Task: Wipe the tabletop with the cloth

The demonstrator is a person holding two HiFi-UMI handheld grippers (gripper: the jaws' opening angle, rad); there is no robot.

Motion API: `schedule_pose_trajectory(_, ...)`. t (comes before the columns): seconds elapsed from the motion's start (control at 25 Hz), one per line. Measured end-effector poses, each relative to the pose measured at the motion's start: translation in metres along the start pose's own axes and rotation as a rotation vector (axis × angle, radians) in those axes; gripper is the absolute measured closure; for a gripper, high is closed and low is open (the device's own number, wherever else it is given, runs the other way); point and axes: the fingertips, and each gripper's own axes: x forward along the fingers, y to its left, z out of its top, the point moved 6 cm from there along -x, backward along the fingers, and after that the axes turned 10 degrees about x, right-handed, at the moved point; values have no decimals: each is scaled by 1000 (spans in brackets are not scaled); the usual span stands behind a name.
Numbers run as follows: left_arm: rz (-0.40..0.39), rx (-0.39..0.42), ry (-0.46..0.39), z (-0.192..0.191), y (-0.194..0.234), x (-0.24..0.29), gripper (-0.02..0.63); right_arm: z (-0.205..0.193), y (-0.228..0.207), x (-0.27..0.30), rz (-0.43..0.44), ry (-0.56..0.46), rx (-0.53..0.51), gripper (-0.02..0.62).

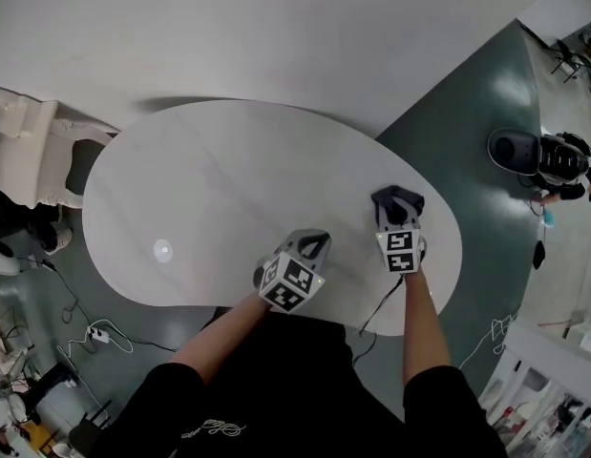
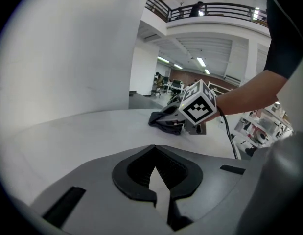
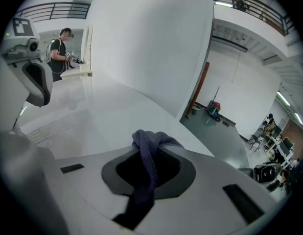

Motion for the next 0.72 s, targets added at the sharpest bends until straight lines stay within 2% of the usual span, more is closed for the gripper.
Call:
schedule_pose_trajectory(0.4, -78, 24, -36, -26, -4, -37, 598, -29, 67, -37, -44, 58, 100, 570)
schedule_pose_trajectory(0.56, -105, 22, -51, -37, -7, -54, 598, -42, 92, -51, -31, 99, 156, 571)
schedule_pose_trajectory(0.72, -138, 28, -53, -49, -11, -70, 598, -49, 107, -65, -102, 134, 256, 571)
